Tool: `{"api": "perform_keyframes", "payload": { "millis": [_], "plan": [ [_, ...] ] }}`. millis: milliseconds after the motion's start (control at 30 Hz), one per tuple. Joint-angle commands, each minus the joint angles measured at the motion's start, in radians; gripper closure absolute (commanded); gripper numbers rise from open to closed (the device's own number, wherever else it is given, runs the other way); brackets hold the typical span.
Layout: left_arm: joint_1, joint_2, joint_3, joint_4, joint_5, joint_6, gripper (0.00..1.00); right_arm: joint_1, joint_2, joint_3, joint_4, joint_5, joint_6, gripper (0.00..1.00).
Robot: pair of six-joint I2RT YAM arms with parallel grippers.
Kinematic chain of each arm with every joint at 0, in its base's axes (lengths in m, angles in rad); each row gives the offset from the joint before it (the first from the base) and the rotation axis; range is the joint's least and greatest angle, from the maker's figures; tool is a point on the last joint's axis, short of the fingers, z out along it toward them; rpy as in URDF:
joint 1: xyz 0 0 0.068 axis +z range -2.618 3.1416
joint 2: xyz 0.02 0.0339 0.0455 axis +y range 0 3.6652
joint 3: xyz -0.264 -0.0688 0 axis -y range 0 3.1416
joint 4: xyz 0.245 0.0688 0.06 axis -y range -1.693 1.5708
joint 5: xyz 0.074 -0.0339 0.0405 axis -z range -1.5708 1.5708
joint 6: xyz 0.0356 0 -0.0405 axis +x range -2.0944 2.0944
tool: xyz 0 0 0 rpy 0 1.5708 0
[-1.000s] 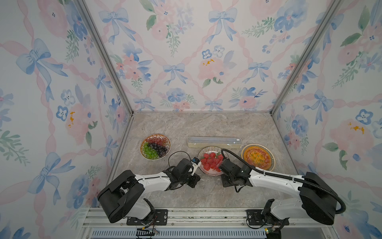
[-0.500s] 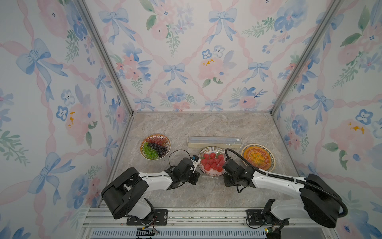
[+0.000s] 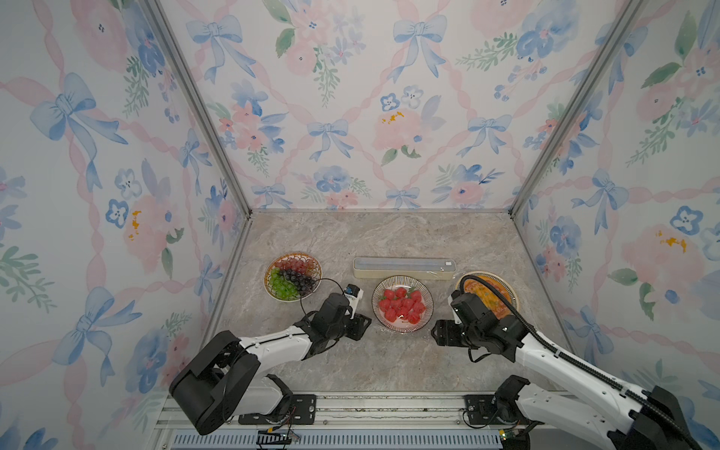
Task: Wrap the plate with plastic wrap
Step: Cover the plate with plastic wrap.
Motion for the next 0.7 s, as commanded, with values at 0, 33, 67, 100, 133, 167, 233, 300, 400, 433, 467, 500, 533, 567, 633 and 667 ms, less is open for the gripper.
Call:
{"api": "perform_keyframes", "payload": {
  "millis": [0, 33, 67, 100, 133, 167, 233, 300, 400, 433, 467, 500, 533, 567, 633, 667],
  "plan": [
    [0.048, -0.059, -0.016, -0.05, 0.028, -0.041, 0.54, -0.049, -0.037, -0.029, 0.084, -0.155, 0.094, 0.08],
    [0.071, -0.068, -0.015, -0.062, 0.048, -0.065, 0.53, -0.058, -0.042, -0.048, 0.141, -0.19, 0.136, 0.03],
    [0.09, -0.075, -0.016, -0.063, 0.085, -0.103, 0.52, -0.06, -0.043, -0.07, 0.204, -0.212, 0.186, 0.01],
    [0.101, -0.077, -0.014, -0.064, 0.118, -0.148, 0.52, -0.06, -0.04, -0.091, 0.272, -0.229, 0.24, 0.03],
    [0.103, -0.076, -0.006, -0.062, 0.156, -0.182, 0.5, -0.059, -0.033, -0.113, 0.34, -0.245, 0.288, 0.03],
    [0.101, -0.066, 0.008, -0.062, 0.2, -0.223, 0.48, -0.059, -0.021, -0.141, 0.437, -0.265, 0.34, 0.03],
    [0.082, -0.035, 0.037, -0.062, 0.278, -0.293, 0.44, -0.055, 0.012, -0.184, 0.586, -0.287, 0.435, 0.03],
    [0.053, 0.001, 0.062, -0.058, 0.326, -0.351, 0.41, -0.045, 0.055, -0.204, 0.676, -0.289, 0.496, 0.03],
    [0.012, 0.036, 0.09, -0.052, 0.343, -0.398, 0.37, -0.032, 0.121, -0.2, 0.707, -0.281, 0.52, 0.03],
    [0.004, 0.046, 0.095, -0.05, 0.34, -0.406, 0.36, -0.031, 0.14, -0.205, 0.731, -0.28, 0.529, 0.03],
    [-0.004, 0.055, 0.098, -0.049, 0.335, -0.415, 0.35, -0.03, 0.158, -0.213, 0.764, -0.278, 0.545, 0.03],
    [-0.009, 0.067, 0.101, -0.044, 0.331, -0.422, 0.34, -0.029, 0.176, -0.219, 0.788, -0.276, 0.559, 0.03],
    [-0.013, 0.077, 0.103, -0.04, 0.329, -0.426, 0.33, -0.03, 0.19, -0.221, 0.807, -0.274, 0.565, 0.03],
    [-0.017, 0.088, 0.103, -0.035, 0.326, -0.431, 0.33, -0.03, 0.206, -0.218, 0.815, -0.27, 0.567, 0.03],
    [-0.022, 0.113, 0.107, -0.023, 0.323, -0.434, 0.33, -0.031, 0.231, -0.21, 0.822, -0.265, 0.558, 0.03],
    [-0.023, 0.128, 0.109, -0.011, 0.323, -0.435, 0.32, -0.034, 0.244, -0.21, 0.836, -0.262, 0.56, 0.03]
  ]
}}
